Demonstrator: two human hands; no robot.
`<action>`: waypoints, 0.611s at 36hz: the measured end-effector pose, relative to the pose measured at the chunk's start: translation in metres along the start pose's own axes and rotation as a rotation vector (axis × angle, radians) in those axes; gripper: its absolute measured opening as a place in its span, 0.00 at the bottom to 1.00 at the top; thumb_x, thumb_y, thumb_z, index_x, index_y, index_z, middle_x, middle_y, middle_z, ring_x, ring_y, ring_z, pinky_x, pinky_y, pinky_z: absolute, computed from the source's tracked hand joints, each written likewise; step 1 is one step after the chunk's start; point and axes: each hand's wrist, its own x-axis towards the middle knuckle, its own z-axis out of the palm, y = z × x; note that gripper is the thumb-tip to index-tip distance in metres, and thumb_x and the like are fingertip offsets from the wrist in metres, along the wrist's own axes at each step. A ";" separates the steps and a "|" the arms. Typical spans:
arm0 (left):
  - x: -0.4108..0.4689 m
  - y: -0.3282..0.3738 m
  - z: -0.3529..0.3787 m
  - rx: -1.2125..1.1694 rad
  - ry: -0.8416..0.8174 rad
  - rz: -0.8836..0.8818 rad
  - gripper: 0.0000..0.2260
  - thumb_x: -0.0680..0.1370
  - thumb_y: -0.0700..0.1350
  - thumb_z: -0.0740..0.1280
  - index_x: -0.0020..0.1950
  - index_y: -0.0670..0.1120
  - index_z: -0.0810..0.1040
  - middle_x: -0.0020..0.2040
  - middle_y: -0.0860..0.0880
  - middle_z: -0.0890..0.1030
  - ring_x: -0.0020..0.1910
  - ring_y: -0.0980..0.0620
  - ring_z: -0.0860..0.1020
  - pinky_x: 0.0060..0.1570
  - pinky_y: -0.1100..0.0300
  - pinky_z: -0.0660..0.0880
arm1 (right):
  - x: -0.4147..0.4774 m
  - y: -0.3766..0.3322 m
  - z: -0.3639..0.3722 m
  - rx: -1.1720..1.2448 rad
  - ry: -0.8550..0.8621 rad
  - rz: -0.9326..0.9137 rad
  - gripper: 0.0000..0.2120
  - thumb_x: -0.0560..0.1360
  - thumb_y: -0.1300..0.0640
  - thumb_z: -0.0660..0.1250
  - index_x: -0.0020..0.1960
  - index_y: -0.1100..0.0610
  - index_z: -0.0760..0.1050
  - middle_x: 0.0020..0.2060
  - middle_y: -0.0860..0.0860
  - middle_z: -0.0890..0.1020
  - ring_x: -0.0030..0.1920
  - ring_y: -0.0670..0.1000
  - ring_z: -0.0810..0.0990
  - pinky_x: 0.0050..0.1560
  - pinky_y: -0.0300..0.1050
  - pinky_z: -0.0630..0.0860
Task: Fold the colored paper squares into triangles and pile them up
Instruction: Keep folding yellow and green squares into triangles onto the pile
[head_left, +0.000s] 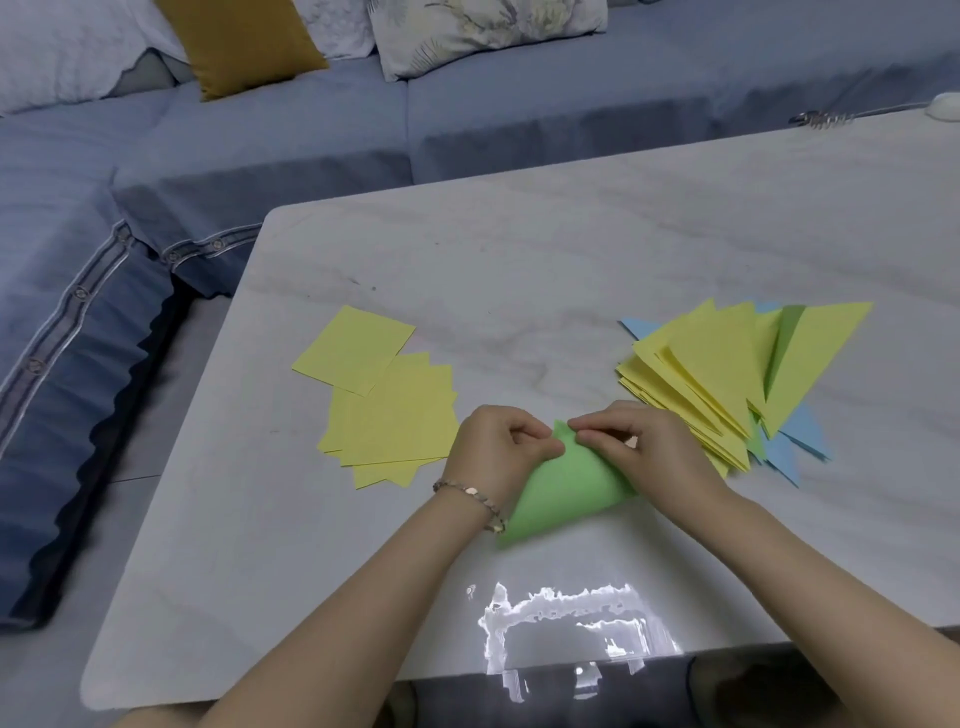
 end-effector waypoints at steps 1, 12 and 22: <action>0.005 -0.002 0.002 -0.007 0.007 -0.014 0.10 0.67 0.38 0.75 0.31 0.49 0.78 0.23 0.59 0.75 0.22 0.66 0.71 0.33 0.68 0.71 | 0.002 0.004 0.003 -0.087 0.057 -0.034 0.05 0.71 0.63 0.70 0.46 0.58 0.83 0.35 0.48 0.80 0.39 0.43 0.76 0.40 0.31 0.67; 0.033 -0.039 0.018 0.017 0.158 -0.112 0.01 0.69 0.38 0.73 0.38 0.42 0.82 0.28 0.55 0.76 0.29 0.60 0.72 0.34 0.68 0.69 | -0.036 0.050 0.051 -0.559 -0.029 -0.303 0.24 0.80 0.47 0.49 0.49 0.56 0.82 0.49 0.53 0.82 0.48 0.56 0.80 0.50 0.48 0.77; 0.037 -0.053 0.018 -0.015 0.173 -0.120 0.02 0.69 0.38 0.73 0.40 0.41 0.82 0.28 0.54 0.75 0.27 0.62 0.72 0.30 0.75 0.67 | -0.052 0.051 0.072 -0.514 -0.095 -0.473 0.17 0.79 0.51 0.54 0.52 0.56 0.81 0.47 0.51 0.80 0.50 0.52 0.75 0.55 0.42 0.69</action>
